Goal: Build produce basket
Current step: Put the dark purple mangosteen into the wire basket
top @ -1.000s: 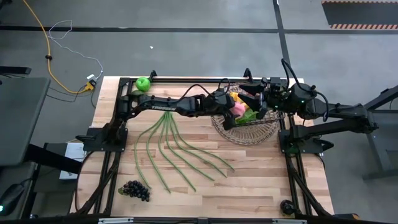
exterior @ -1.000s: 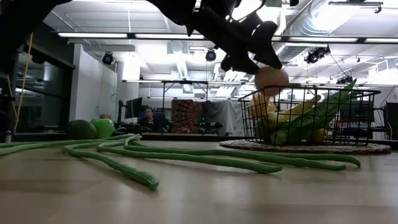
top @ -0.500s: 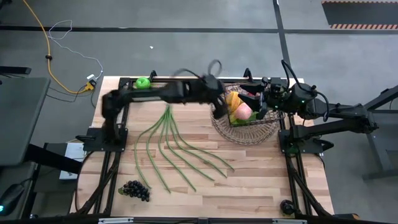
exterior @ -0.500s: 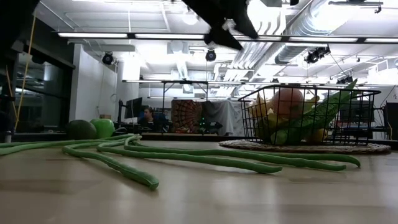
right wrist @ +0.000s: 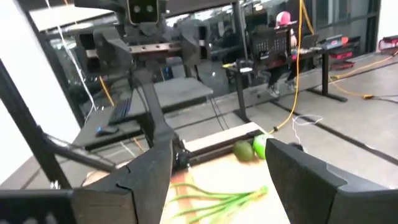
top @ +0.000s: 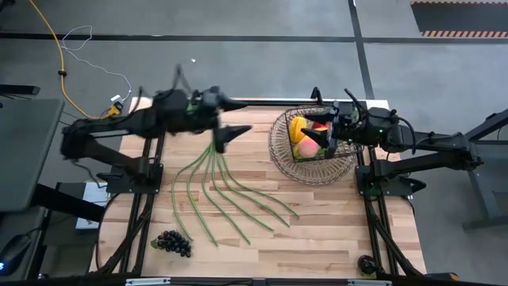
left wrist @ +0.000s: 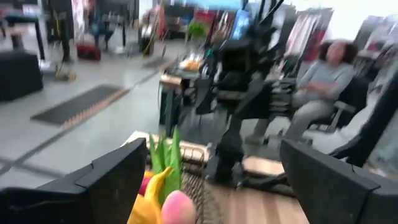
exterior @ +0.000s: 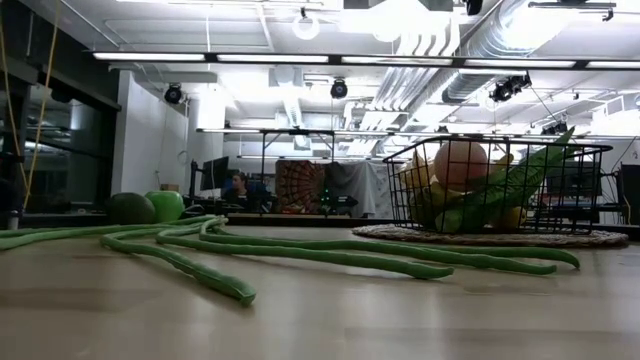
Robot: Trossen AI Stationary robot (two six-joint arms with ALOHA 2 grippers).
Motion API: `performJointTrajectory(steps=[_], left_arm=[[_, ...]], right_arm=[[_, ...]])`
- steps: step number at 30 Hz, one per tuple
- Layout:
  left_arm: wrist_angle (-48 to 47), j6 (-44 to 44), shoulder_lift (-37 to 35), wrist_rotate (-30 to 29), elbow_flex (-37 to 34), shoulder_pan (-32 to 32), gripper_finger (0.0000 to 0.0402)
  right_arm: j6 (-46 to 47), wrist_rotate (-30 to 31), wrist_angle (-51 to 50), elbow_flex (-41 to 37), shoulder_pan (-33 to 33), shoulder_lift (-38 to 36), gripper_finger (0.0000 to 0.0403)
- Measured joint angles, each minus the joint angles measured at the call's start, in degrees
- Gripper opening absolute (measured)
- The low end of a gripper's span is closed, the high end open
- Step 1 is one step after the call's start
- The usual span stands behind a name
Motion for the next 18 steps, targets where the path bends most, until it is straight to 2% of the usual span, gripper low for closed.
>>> performJointTrajectory(steps=[4, 7, 12, 18], left_arm=[[4.65, -0.14, -8.39, -4.20, -10.51, -3.46, 0.0352], [7.62, -0.03, -12.29, -5.35, -15.47, -5.02, 0.0352], [7.78, -1.48, -15.36, -4.85, -18.45, -5.28, 0.0352], [7.79, -1.48, -15.64, -5.14, -18.57, -5.23, 0.0352]], right_arm=[[-0.85, -1.36, -1.83, -0.02, 0.00, 0.04, 0.0248], [-1.33, -1.54, -2.43, -0.02, 0.02, 0.07, 0.0248], [-1.33, -2.50, -2.42, -0.02, 0.00, 0.07, 0.0248], [-1.25, -3.29, -3.10, -0.02, 0.00, 0.09, 0.0248]])
